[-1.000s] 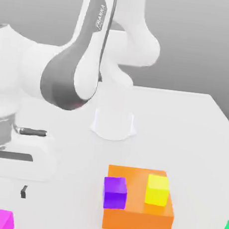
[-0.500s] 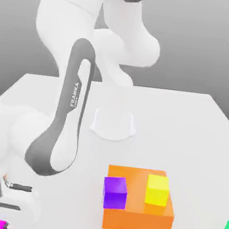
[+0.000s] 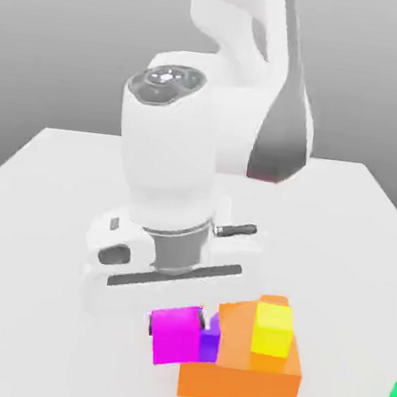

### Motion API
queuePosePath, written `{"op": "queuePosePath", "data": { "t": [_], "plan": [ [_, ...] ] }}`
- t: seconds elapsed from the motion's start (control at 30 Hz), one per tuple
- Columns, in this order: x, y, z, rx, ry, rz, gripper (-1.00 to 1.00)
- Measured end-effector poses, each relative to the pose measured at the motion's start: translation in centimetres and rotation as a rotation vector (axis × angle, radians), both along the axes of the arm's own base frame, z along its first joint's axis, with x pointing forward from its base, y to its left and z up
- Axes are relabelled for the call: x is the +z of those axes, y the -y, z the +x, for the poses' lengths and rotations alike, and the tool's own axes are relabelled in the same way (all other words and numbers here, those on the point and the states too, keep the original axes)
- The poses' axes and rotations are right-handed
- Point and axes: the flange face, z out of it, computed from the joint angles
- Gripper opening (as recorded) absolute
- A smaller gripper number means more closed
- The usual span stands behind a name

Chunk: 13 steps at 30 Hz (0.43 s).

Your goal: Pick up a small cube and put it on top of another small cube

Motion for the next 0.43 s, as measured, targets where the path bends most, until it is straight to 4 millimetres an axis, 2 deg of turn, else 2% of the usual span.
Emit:
{"op": "queuePosePath", "data": {
  "t": [0.03,0.17,0.23,0.3,0.33,0.43],
  "plan": [
    [0.7,-2.2,-1.1,0.041,0.004,-0.01,-1.0],
    [2.8,-6.3,-5.0,0.121,0.03,-0.067,-1.0],
    [1.1,-6.9,-5.6,0.135,0.036,-0.081,-1.0],
    [-1.5,-7.1,-5.8,0.14,0.038,-0.084,-1.0],
    [-2.5,-7.1,-5.9,0.14,0.038,-0.085,1.0],
    [-2.5,-7.2,-5.9,0.141,0.038,-0.085,1.0]
  ]
}}
